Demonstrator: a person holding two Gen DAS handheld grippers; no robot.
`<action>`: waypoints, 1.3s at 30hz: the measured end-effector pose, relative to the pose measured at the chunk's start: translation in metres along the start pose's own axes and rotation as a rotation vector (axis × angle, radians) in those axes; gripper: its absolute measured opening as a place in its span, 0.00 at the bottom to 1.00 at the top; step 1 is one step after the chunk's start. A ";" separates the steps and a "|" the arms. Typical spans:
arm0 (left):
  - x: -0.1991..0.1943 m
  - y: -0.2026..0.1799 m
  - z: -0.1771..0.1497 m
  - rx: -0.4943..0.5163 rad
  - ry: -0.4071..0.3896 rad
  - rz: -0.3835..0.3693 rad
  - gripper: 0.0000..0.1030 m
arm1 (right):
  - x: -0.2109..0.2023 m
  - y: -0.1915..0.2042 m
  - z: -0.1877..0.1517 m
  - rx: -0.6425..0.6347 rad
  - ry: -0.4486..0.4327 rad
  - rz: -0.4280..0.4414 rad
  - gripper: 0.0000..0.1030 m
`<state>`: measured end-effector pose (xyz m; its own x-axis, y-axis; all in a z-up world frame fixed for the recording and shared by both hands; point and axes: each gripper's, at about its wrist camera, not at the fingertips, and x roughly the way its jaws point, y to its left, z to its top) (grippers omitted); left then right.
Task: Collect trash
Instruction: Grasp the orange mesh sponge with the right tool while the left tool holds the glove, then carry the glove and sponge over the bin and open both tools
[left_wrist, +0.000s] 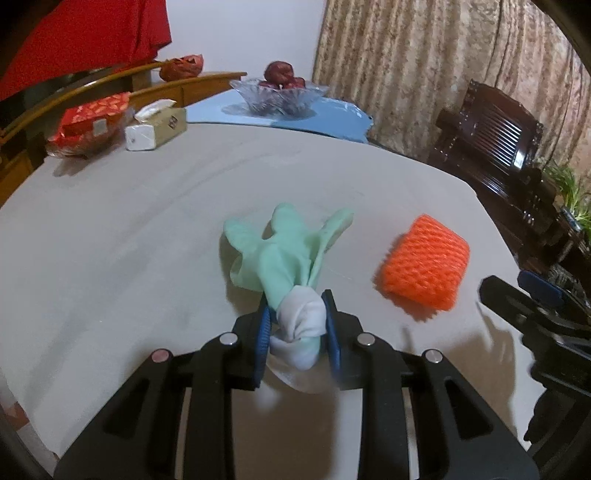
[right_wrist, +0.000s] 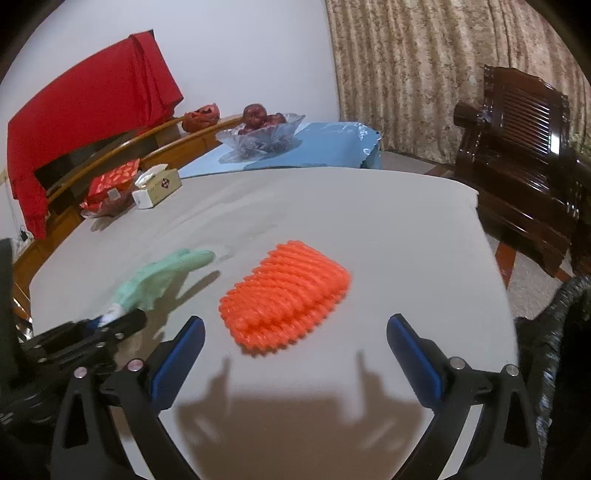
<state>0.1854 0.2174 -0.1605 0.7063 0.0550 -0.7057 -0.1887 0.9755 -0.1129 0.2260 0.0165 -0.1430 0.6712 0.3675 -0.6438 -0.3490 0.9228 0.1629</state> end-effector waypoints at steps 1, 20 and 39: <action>0.000 0.003 0.001 -0.001 -0.003 0.004 0.25 | 0.005 0.002 0.002 -0.002 0.004 -0.005 0.94; 0.001 0.015 0.005 0.006 -0.021 0.010 0.24 | 0.063 0.014 -0.005 0.020 0.155 0.035 0.52; -0.040 -0.016 0.016 0.044 -0.094 -0.033 0.25 | -0.015 0.002 0.013 0.034 0.031 0.073 0.36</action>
<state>0.1712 0.2033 -0.1190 0.7730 0.0402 -0.6331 -0.1357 0.9854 -0.1032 0.2238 0.0143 -0.1234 0.6240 0.4305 -0.6521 -0.3733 0.8974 0.2352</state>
